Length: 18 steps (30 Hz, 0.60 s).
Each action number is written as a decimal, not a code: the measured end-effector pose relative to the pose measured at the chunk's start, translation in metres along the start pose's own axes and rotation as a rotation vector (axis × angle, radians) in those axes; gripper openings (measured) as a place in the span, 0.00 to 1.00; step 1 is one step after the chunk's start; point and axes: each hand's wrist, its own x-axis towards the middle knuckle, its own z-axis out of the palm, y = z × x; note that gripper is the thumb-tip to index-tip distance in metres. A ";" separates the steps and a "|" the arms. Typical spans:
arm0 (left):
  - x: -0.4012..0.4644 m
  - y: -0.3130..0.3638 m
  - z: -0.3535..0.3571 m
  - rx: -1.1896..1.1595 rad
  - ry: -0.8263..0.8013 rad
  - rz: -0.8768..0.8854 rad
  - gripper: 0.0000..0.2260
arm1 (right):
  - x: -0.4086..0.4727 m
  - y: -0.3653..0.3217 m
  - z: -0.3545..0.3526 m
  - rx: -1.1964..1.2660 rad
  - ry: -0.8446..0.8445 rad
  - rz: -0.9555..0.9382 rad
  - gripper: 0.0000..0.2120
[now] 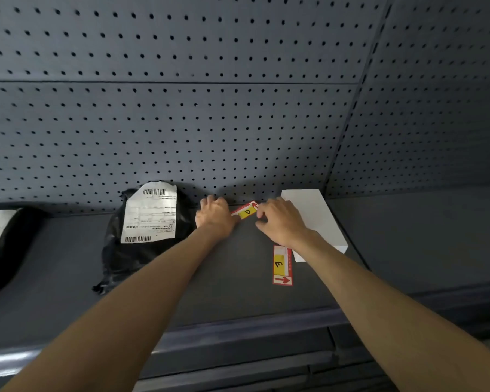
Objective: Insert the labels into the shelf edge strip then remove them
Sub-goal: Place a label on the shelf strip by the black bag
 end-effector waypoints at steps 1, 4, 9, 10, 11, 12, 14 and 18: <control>0.006 0.000 0.003 -0.005 -0.003 -0.015 0.28 | 0.004 0.002 0.003 0.009 -0.001 0.003 0.09; 0.017 0.002 0.008 -0.051 -0.014 -0.039 0.29 | 0.011 0.008 0.007 0.048 0.016 0.006 0.08; 0.017 0.003 0.007 -0.187 -0.059 -0.052 0.19 | 0.015 0.007 0.007 0.070 0.000 0.032 0.11; 0.015 0.002 0.005 -0.265 -0.064 -0.040 0.15 | 0.015 0.006 0.005 0.071 -0.010 0.038 0.12; 0.011 0.001 0.003 -0.338 -0.062 -0.015 0.13 | 0.014 0.004 0.004 0.083 -0.020 0.042 0.14; 0.007 -0.001 0.000 -0.394 -0.057 0.015 0.10 | 0.013 0.002 0.002 0.105 -0.028 0.042 0.16; -0.004 -0.006 -0.007 -0.453 -0.058 0.086 0.09 | 0.008 -0.002 -0.003 0.167 -0.025 0.035 0.20; -0.033 -0.018 -0.026 -0.492 -0.089 0.166 0.06 | -0.010 -0.015 -0.012 0.301 0.006 0.034 0.11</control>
